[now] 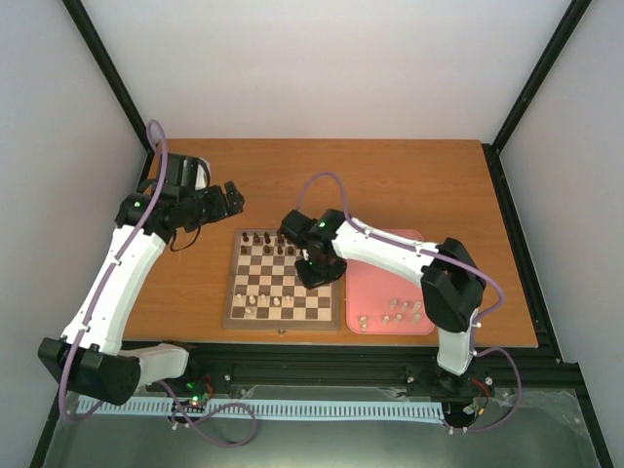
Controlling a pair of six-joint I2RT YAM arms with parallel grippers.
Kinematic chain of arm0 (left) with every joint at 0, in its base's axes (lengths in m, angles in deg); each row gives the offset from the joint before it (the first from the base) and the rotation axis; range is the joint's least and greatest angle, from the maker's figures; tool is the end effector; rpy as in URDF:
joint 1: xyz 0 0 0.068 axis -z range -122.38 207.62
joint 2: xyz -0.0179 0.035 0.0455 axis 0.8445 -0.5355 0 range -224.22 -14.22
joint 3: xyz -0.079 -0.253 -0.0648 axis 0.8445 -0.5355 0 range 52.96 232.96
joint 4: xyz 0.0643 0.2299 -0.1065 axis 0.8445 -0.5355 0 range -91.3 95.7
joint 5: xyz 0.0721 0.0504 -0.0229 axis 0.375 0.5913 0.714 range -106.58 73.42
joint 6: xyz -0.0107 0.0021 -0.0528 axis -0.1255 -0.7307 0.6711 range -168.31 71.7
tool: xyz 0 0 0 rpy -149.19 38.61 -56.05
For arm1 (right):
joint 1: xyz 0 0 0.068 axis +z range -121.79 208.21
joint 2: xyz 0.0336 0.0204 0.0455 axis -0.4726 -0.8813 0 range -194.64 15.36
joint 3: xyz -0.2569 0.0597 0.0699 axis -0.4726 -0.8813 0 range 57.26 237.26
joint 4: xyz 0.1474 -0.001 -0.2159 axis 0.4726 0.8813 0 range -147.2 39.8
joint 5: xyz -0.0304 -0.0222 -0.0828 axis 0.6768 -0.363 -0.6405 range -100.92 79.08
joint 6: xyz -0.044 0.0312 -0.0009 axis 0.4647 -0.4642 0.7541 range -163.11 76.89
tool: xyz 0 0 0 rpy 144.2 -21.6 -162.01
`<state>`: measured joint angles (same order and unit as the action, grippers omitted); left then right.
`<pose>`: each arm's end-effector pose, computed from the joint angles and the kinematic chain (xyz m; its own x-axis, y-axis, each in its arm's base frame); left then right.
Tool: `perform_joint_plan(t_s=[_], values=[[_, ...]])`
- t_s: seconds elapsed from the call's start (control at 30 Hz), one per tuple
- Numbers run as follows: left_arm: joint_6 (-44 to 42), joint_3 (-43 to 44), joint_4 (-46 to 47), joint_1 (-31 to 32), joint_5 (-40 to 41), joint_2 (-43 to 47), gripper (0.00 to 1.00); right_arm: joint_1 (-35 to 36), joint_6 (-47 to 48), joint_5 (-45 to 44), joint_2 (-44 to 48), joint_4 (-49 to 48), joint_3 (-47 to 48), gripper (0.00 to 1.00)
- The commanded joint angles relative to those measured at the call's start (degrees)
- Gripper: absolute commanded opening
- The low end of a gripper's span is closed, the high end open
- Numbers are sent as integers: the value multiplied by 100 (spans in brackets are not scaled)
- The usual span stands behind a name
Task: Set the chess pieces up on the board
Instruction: Place the chess piece on the chessboard.
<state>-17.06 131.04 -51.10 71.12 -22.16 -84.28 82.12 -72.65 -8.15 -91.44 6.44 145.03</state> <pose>0.2290 -0.0585 0.3730 -0.7782 -0.3440 -0.5253 -0.1274 0.9057 -0.4043 0.2115 0.2930 0.2343 -0.9080 -0.4098 -0.0873 -0.4174 0.9027 0.1045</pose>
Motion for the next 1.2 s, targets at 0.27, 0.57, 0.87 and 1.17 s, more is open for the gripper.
perform_joint_plan(t_s=[0.27,0.57,0.87,1.17], values=[[15,-41,34,-40,71,183,100,554,206,225,-835,382,882,4],[-115,-57,-61,-35,236,287,100,670,255,336,-1198,422,1054,4],[-171,-104,-121,-40,277,361,100,692,160,239,-1308,442,1041,5],[-198,-162,-155,-40,286,450,100,700,73,101,-1408,375,1069,5]])
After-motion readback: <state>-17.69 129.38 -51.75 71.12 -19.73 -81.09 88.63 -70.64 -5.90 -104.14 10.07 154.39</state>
